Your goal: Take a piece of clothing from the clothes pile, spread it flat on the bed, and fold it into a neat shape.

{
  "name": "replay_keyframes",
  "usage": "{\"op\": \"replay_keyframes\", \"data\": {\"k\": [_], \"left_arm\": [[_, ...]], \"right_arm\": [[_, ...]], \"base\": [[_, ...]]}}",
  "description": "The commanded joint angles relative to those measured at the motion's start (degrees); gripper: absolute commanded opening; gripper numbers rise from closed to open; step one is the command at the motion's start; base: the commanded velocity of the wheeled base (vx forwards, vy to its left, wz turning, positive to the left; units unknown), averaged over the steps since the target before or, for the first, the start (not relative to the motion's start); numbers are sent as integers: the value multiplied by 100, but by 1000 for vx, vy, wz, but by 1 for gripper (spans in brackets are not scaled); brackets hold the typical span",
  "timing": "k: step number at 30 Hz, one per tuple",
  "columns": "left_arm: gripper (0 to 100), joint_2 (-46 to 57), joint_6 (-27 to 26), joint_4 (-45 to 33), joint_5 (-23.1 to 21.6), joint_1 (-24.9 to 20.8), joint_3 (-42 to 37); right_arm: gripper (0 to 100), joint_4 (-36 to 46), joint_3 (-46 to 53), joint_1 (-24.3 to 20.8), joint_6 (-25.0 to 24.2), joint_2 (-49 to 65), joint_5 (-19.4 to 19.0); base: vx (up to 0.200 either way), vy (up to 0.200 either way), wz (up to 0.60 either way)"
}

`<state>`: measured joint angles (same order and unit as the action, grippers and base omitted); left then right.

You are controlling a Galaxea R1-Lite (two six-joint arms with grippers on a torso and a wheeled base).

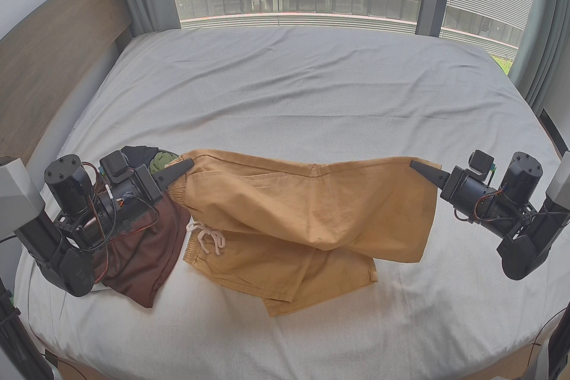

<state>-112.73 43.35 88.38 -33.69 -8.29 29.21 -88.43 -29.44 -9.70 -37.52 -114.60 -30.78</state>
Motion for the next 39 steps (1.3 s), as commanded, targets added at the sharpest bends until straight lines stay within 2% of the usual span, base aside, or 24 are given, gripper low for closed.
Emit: {"op": "replay_keyframes", "data": {"k": [1,8,17,24,39], "left_arm": [[0,146,-2,4,3,38,-3],[0,339,51,4,3,64,-20],[0,427,33,4,3,91,-20],[0,594,51,4,3,117,-38],[0,532,51,4,3,214,-20]], "right_arm": [[0,-8,-53,65,-1,210,-16],[0,-8,-185,258,-1,281,-24],[0,1,-202,285,-27,465,-24],[0,1,-229,311,-229,790,-24],[0,1,-308,469,-256,764,-42]], "base": [[0,0,0],[0,0,0],[0,0,0],[0,0,0],[0,0,0]]}}
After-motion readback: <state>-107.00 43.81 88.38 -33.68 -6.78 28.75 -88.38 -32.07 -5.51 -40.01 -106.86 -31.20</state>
